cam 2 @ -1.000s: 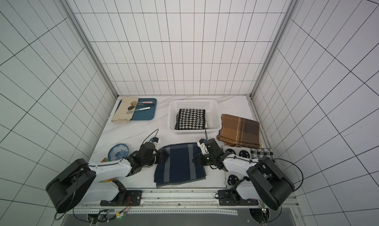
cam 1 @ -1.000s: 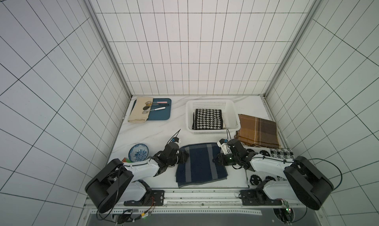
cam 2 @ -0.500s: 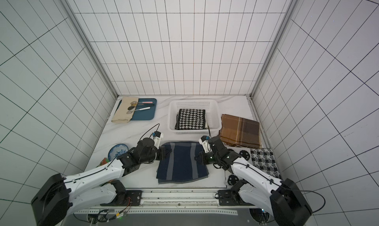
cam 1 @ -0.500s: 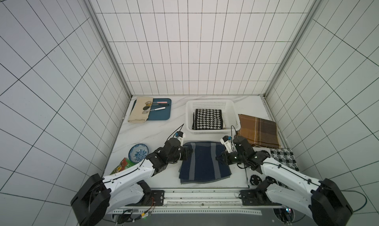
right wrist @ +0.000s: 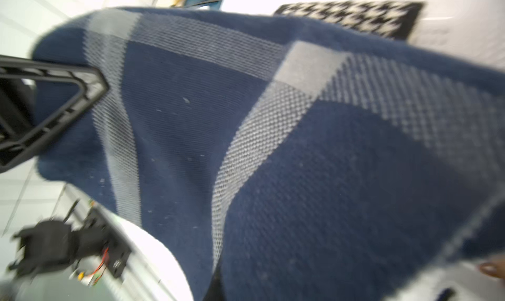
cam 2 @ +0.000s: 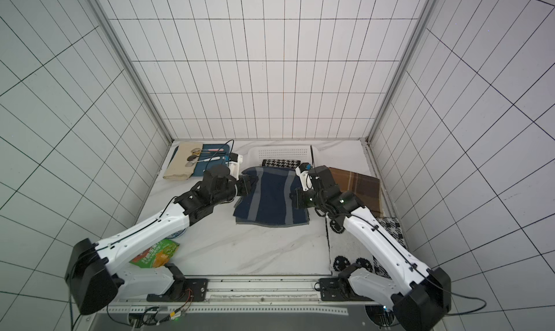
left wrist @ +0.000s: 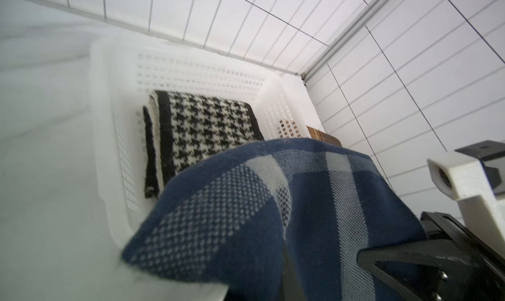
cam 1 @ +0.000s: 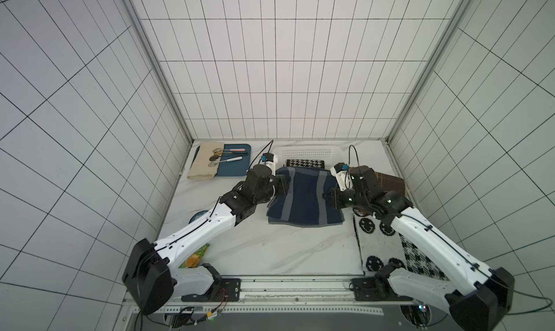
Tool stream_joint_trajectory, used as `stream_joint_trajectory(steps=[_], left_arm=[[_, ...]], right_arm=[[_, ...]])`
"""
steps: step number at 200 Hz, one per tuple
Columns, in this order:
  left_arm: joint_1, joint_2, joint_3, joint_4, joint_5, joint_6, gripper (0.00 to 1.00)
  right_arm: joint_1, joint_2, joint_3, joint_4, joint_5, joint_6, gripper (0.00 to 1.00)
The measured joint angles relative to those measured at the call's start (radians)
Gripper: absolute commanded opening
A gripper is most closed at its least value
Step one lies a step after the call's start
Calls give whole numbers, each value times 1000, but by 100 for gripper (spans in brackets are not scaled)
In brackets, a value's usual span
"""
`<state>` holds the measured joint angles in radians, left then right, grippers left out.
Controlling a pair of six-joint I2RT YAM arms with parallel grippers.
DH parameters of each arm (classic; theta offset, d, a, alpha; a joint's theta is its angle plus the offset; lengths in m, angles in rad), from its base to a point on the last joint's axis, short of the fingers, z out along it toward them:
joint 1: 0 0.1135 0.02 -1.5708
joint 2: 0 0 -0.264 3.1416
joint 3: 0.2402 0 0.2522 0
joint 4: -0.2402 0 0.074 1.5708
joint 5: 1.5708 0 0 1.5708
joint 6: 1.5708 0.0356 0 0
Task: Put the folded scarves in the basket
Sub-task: Place the scarf in the basket.
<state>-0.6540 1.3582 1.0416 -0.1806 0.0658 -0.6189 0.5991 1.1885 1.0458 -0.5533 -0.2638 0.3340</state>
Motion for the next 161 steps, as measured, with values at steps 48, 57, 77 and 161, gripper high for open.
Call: stream_joint_trajectory(steps=[48,57,77,161], left_arm=[[36,369,325,-22,-28,44,0],[42,418,377,-26,-29,45,0],[74,519,467,-22,-20,35,0],[158,779,546,-11,64,-37,9]], right_arm=[[-174,287,213,-37,-2,-61,0],[-204,324,248,-40,-5,-70,0],[-262,417,323,-43,-31,-85,0],[-312,727,430,-29,-64,-139,24]])
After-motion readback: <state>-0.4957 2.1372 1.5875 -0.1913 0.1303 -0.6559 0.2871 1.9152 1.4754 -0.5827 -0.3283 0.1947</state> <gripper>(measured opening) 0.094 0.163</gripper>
